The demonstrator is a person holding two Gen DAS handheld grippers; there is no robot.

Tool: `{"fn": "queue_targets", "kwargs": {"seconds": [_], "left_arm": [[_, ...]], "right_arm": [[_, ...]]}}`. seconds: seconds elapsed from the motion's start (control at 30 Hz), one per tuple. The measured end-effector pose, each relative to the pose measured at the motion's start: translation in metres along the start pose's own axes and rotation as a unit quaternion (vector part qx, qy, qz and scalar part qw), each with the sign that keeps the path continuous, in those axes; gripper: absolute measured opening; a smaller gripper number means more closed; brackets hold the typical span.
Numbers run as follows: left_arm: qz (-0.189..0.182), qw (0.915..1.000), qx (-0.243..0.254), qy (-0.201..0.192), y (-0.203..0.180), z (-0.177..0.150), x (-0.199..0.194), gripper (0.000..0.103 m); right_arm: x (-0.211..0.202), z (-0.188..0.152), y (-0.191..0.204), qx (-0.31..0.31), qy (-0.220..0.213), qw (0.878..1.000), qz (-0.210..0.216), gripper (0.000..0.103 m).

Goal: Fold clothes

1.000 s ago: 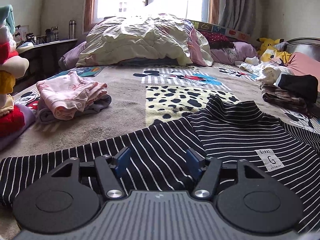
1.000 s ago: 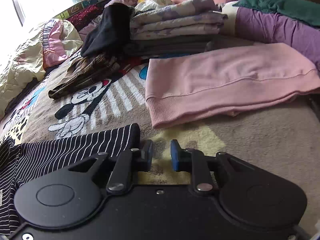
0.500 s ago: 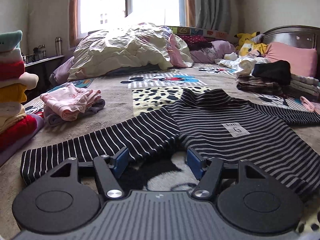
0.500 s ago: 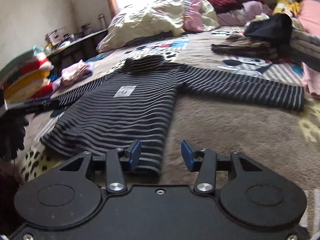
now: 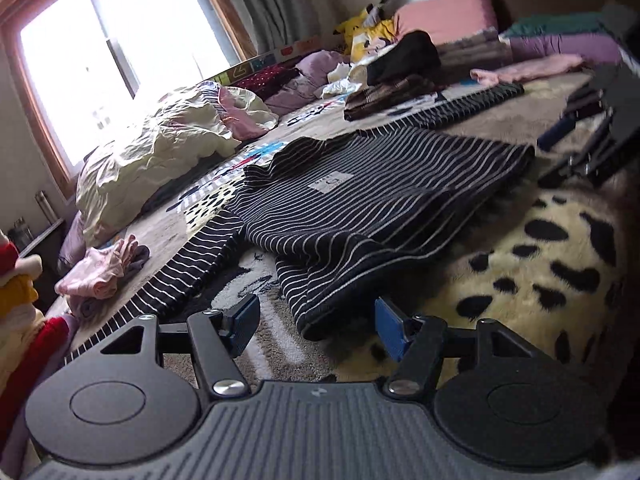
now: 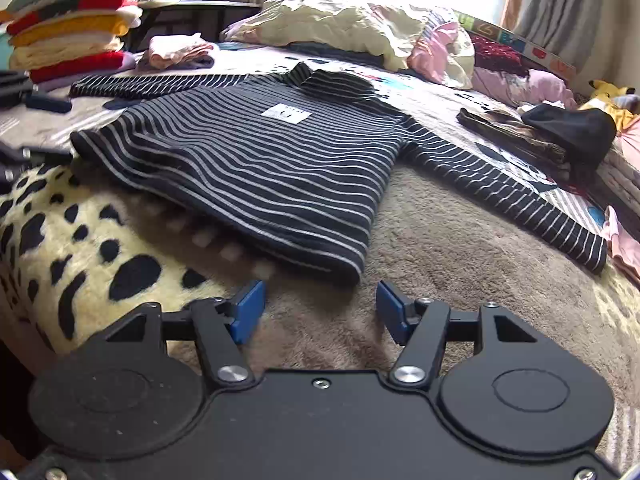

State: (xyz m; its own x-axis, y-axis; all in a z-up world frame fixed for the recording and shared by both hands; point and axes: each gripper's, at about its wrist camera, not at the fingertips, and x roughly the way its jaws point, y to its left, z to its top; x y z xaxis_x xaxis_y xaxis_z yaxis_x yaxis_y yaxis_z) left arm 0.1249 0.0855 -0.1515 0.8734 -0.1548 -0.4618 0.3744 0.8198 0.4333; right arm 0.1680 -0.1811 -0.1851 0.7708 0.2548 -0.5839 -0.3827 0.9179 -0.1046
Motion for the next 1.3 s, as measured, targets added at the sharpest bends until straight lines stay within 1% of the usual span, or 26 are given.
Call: {"fn": "queue_targets", "kwargs": {"seconds": [0.07, 0.1, 0.17, 0.27, 0.33, 0.4, 0.47, 0.5, 0.57, 0.6, 0.77, 0.93, 1.03, 1.07, 1.1, 1.13, 1.17, 1.2, 1.23, 1.27, 1.3], "left_arm": [[0.005, 1.0000, -0.002, -0.002, -0.003, 0.001, 0.007, 0.051], [0.007, 1.0000, -0.004, -0.003, -0.005, 0.001, 0.011, 0.050], [0.015, 0.9987, -0.048, -0.002, 0.004, 0.003, 0.018, 0.046], [0.028, 0.9924, -0.120, 0.002, 0.018, 0.006, 0.029, 0.044], [0.027, 0.9871, -0.158, 0.006, 0.027, 0.003, 0.035, 0.043], [0.024, 0.9806, -0.194, 0.011, 0.035, 0.000, 0.041, 0.043], [0.011, 0.9711, -0.239, -0.002, 0.046, 0.002, 0.031, 0.042], [0.003, 0.9653, -0.261, -0.009, 0.052, 0.002, 0.025, 0.041], [-0.025, 0.9427, -0.332, -0.024, 0.066, -0.002, 0.024, 0.040], [-0.033, 0.9334, -0.357, -0.024, 0.070, -0.005, 0.026, 0.040], [-0.043, 0.9181, -0.394, -0.017, 0.077, -0.008, 0.035, 0.040], [-0.051, 0.9026, -0.427, -0.010, 0.084, -0.010, 0.044, 0.040], [-0.056, 0.8926, -0.447, -0.006, 0.088, -0.012, 0.050, 0.040], [-0.058, 0.8891, -0.454, -0.004, 0.089, -0.012, 0.052, 0.040], [-0.056, 0.8960, -0.440, 0.000, 0.085, -0.010, 0.053, 0.037], [-0.053, 0.9047, -0.423, 0.005, 0.079, -0.007, 0.055, 0.025], [-0.050, 0.9129, -0.405, 0.010, 0.074, -0.004, 0.057, 0.018], [-0.039, 0.9221, -0.385, 0.019, 0.068, 0.000, 0.060, 0.016], [-0.033, 0.9282, -0.370, 0.027, 0.064, 0.003, 0.062, 0.010], [-0.033, 0.9300, -0.365, 0.030, 0.061, 0.004, 0.064, 0.009], [-0.032, 0.9288, -0.368, 0.031, 0.060, 0.004, 0.064, 0.009]], "right_arm": [[0.000, -0.001, -0.001, 0.016, -0.012, 1.000, -0.007, 0.059], [-0.002, 0.000, -0.004, 0.025, -0.021, 0.999, -0.008, 0.058], [-0.004, 0.001, -0.008, 0.045, -0.039, 0.998, -0.010, 0.058], [-0.001, 0.001, -0.013, 0.072, -0.045, 0.996, -0.016, 0.056], [0.004, 0.001, -0.011, 0.070, -0.037, 0.997, -0.013, 0.055], [0.005, 0.001, -0.005, 0.051, -0.033, 0.998, 0.000, 0.055], [0.004, -0.001, 0.001, 0.028, -0.033, 0.999, 0.014, 0.053], [0.004, -0.001, 0.002, 0.023, -0.032, 0.999, 0.014, 0.053], [0.007, -0.001, 0.001, 0.032, -0.032, 0.999, 0.014, 0.053], [0.008, -0.001, 0.000, 0.038, -0.033, 0.999, 0.014, 0.053], [0.011, 0.003, -0.004, 0.062, -0.045, 0.997, 0.018, 0.053], [0.014, 0.002, -0.025, 0.145, -0.062, 0.987, 0.030, 0.053], [0.015, 0.000, -0.033, 0.171, -0.065, 0.983, 0.035, 0.052], [0.018, 0.000, -0.033, 0.174, -0.062, 0.982, 0.038, 0.049], [0.020, 0.000, -0.034, 0.178, -0.060, 0.981, 0.041, 0.045], [0.022, 0.000, -0.035, 0.182, -0.058, 0.981, 0.044, 0.043], [0.024, 0.000, -0.036, 0.189, -0.059, 0.979, 0.051, 0.037], [0.025, -0.001, -0.038, 0.197, -0.060, 0.977, 0.058, 0.030], [0.026, -0.001, -0.040, 0.205, -0.061, 0.975, 0.065, 0.025], [0.026, -0.002, -0.042, 0.218, -0.064, 0.971, 0.075, 0.022], [0.027, -0.002, -0.045, 0.230, -0.068, 0.967, 0.086, 0.021]]}}
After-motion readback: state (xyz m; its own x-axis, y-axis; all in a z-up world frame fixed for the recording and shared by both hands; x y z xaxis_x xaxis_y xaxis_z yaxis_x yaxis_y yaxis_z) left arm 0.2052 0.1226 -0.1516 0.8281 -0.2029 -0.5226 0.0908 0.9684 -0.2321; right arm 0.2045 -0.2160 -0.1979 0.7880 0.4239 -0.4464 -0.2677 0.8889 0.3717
